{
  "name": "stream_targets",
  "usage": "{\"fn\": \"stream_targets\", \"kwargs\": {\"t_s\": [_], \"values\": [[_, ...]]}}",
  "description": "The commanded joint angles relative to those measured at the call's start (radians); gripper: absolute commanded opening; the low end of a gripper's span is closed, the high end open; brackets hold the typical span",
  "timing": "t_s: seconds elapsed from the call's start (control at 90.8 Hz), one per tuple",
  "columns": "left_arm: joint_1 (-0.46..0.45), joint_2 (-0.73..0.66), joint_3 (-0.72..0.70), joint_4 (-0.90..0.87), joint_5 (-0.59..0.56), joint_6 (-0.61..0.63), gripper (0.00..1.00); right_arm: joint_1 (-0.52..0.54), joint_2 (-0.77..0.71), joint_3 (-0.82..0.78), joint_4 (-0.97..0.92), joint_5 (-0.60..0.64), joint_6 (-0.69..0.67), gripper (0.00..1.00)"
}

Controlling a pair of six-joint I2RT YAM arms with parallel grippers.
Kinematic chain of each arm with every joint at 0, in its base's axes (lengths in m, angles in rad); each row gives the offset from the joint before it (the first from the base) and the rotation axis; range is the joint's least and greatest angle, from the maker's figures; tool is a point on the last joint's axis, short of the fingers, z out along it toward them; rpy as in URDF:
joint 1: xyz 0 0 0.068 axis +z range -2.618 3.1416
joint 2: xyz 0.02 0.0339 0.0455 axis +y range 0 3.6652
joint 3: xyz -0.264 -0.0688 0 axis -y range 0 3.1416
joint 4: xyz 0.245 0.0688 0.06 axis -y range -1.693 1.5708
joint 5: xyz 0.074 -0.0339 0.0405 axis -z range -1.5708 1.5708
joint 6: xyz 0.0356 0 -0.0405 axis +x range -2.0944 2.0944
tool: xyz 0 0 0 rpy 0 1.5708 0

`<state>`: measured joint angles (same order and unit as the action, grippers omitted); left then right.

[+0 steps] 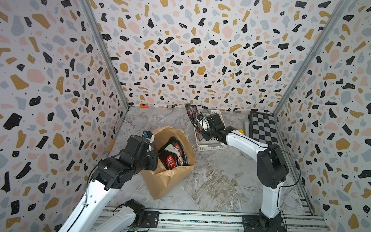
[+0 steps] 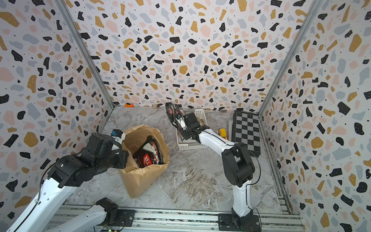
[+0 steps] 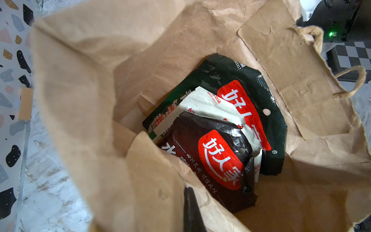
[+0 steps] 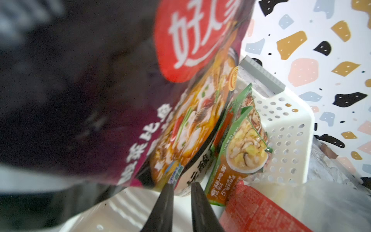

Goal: Place the condiment packets inside the bag
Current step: Pick up the condiment packet from the storage box.

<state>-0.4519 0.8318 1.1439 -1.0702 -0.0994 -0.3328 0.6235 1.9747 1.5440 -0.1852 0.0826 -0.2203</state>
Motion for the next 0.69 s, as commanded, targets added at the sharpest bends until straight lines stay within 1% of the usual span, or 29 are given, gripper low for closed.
{"fn": "stream_targets", "kwargs": {"t_s": [0.0, 0.055, 0.165, 0.319, 0.44, 0.551, 0.683], "values": [[0.003, -0.004, -0.007, 0.072, -0.035, 0.023, 0.0, -0.01, -0.016, 0.007, 0.052, -0.021, 0.02, 0.29], [0.002, -0.001, -0.008, 0.076, -0.036, 0.022, 0.0, -0.009, -0.006, 0.006, 0.065, -0.059, 0.02, 0.39], [0.003, 0.005, -0.008, 0.076, -0.034, 0.024, 0.0, -0.01, -0.005, -0.033, 0.11, -0.156, -0.003, 0.48], [0.003, 0.005, -0.009, 0.075, -0.042, 0.031, 0.0, -0.009, -0.028, -0.144, 0.237, -0.116, -0.035, 0.61], [0.003, 0.009, -0.009, 0.077, -0.039, 0.032, 0.0, -0.009, -0.026, -0.209, 0.334, -0.092, -0.076, 0.63], [0.003, 0.01, -0.011, 0.081, -0.039, 0.03, 0.0, -0.01, 0.012, -0.165, 0.316, -0.049, -0.064, 0.61], [0.002, 0.01, -0.008, 0.076, -0.042, 0.032, 0.0, -0.01, 0.049, -0.134, 0.322, -0.061, -0.075, 0.61]]}}
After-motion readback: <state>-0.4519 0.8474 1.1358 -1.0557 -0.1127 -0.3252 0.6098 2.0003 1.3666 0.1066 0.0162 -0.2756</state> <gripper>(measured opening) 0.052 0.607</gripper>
